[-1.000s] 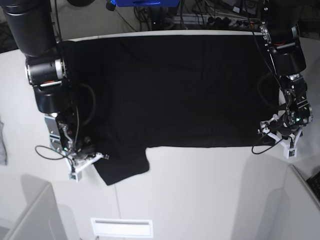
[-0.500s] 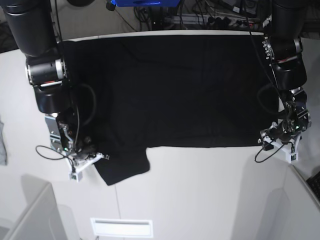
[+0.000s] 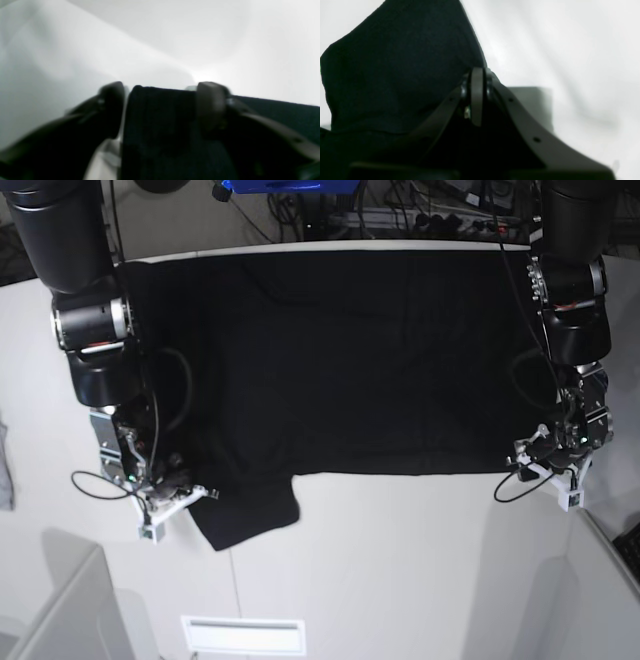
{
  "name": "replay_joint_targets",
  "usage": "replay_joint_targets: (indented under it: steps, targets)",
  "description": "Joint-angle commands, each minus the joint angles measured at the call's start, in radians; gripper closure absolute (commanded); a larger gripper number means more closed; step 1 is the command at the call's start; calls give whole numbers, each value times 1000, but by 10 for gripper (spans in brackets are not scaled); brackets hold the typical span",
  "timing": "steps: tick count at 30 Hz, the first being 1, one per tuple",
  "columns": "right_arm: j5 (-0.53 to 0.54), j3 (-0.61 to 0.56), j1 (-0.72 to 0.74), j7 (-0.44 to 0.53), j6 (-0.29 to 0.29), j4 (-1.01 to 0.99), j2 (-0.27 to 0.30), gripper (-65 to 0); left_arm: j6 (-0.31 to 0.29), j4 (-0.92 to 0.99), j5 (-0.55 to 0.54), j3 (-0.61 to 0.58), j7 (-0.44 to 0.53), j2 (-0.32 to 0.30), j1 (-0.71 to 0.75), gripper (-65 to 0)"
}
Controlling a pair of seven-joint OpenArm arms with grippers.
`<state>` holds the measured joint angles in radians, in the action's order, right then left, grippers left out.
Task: Fold the T-shirt properly
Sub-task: 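Grasp the hem corners with both grippers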
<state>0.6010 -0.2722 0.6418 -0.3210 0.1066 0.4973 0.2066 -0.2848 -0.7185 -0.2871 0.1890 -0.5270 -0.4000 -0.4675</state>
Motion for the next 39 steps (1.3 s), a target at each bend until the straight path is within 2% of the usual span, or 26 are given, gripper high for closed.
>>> replay_joint_targets:
  steps: [1,8,15,20,23,25,36,39]
  targets:
    - [-3,4,20,-27,3,5,6,0,-1,-8,-2,0,-9,-12,-18,-327]
    - [-3,4,19,-25,2,7,6,0,-1,-8,-1,-9,-9,-7,-18,0]
    - [3,6,17,-23,2,22,9,0,-1,-14,-8,-4,-9,-9,-18,0]
    - [1,6,-33,-23,-3,143,27,0,-1,-77,-10,2,-11,-12,6,0]
    - [1,6,-58,-23,-67,199,34,0,-1,-141,-10,2,-11,-12,26,0]
    - [0,6,-70,-23,-87,237,38,0,-1,-165,-10,2,-14,-12,33,0]
    - [3,11,-147,-33,-94,412,81,0,-1,-338,-11,4,-17,-10,138,0]
    - [-2,90,-187,-62,-94,466,81,0,-1,-395,-13,5,-17,-10,180,0]
